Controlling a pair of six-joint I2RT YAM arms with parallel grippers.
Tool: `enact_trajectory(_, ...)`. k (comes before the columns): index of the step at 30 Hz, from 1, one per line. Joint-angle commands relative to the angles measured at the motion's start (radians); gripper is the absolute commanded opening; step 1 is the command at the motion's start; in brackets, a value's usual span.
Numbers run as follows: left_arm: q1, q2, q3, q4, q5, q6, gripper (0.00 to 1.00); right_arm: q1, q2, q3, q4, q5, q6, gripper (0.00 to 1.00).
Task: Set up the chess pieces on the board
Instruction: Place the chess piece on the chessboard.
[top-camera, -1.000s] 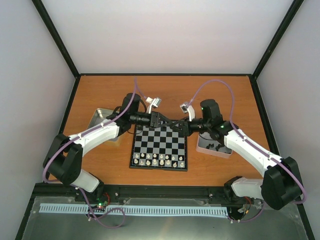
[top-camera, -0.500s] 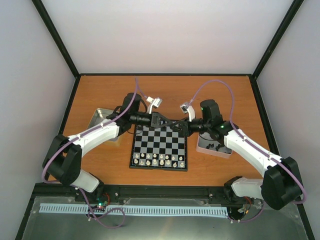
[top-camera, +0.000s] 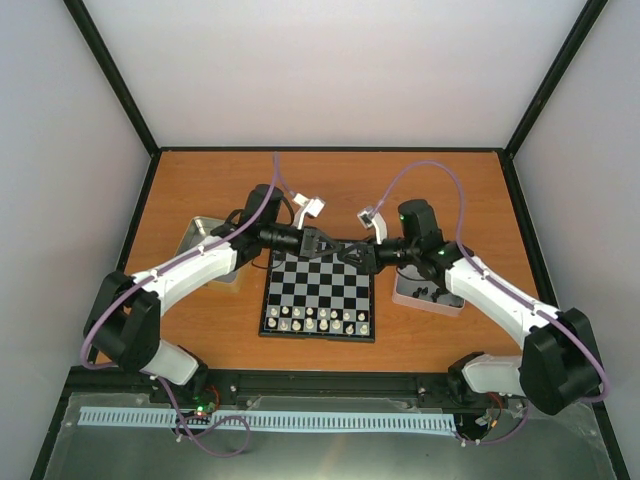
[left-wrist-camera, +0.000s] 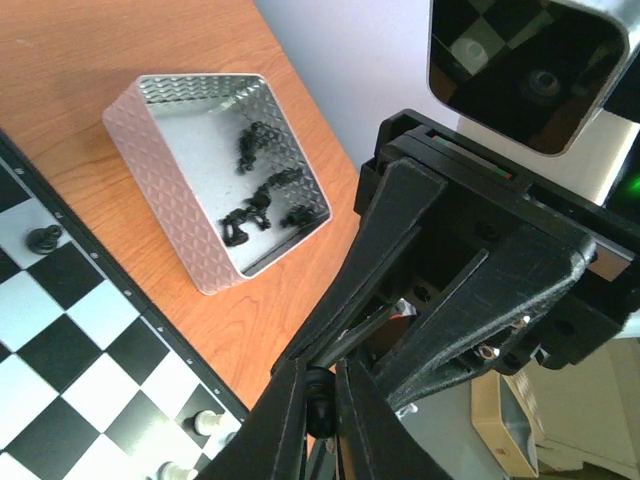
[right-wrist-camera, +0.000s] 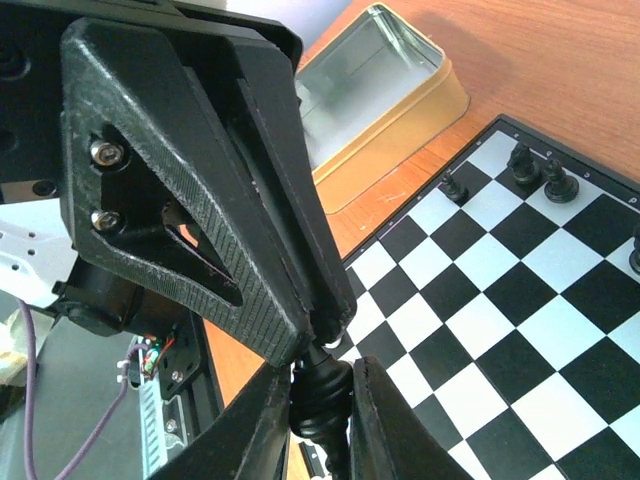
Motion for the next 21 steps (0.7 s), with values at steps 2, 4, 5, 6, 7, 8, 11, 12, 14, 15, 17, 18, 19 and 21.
enact_trajectory(2, 0.039, 0.039, 0.031, -0.036, -0.216, 0.038, 0.01, 0.008, 0.053, 0.002, 0.031, -0.036, 0.036, 0.19)
enact_trajectory(4, 0.039, 0.062, 0.032, -0.042, -0.247, 0.037, 0.01, 0.009, 0.087, 0.002, 0.066, -0.023, 0.059, 0.19)
enact_trajectory(5, 0.039, 0.073, 0.032, -0.045, -0.259, 0.036, 0.01, 0.009, 0.101, 0.001, 0.088, -0.021, 0.071, 0.19)
enact_trajectory(6, 0.039, 0.086, 0.032, -0.049, -0.266, 0.036, 0.01, 0.010, 0.119, -0.003, 0.110, -0.017, 0.084, 0.19)
enact_trajectory(7, 0.039, 0.099, 0.029, -0.052, -0.269, 0.035, 0.01, 0.012, 0.133, -0.005, 0.134, -0.020, 0.095, 0.19)
enact_trajectory(8, 0.039, 0.112, 0.028, -0.053, -0.271, 0.033, 0.01, 0.015, 0.153, -0.006, 0.151, -0.022, 0.105, 0.20)
enact_trajectory(11, 0.039, 0.145, 0.021, -0.053, -0.277, 0.032, 0.01, 0.020, 0.208, -0.008, 0.195, -0.023, 0.134, 0.22)
enact_trajectory(12, 0.039, 0.154, 0.018, -0.056, -0.282, 0.031, 0.01, 0.021, 0.223, -0.011, 0.209, -0.023, 0.144, 0.22)
enact_trajectory(14, 0.039, 0.164, 0.016, -0.059, -0.296, 0.036, 0.01, 0.021, 0.248, -0.009, 0.215, -0.014, 0.151, 0.22)
enact_trajectory(15, 0.039, 0.165, 0.017, -0.063, -0.303, 0.040, 0.01, 0.022, 0.258, -0.008, 0.213, -0.006, 0.154, 0.22)
enact_trajectory(17, 0.039, 0.157, 0.018, -0.077, -0.327, 0.048, 0.01, 0.022, 0.271, -0.009, 0.209, 0.010, 0.160, 0.22)
enact_trajectory(18, 0.039, 0.150, 0.020, -0.088, -0.343, 0.053, 0.01, 0.022, 0.273, -0.010, 0.208, 0.024, 0.165, 0.22)
enact_trajectory(19, 0.039, 0.143, 0.020, -0.098, -0.362, 0.059, 0.01, 0.022, 0.274, -0.011, 0.203, 0.043, 0.168, 0.22)
enact_trajectory(21, 0.039, 0.131, 0.018, -0.141, -0.412, 0.072, 0.01, 0.022, 0.276, -0.013, 0.187, 0.085, 0.170, 0.22)
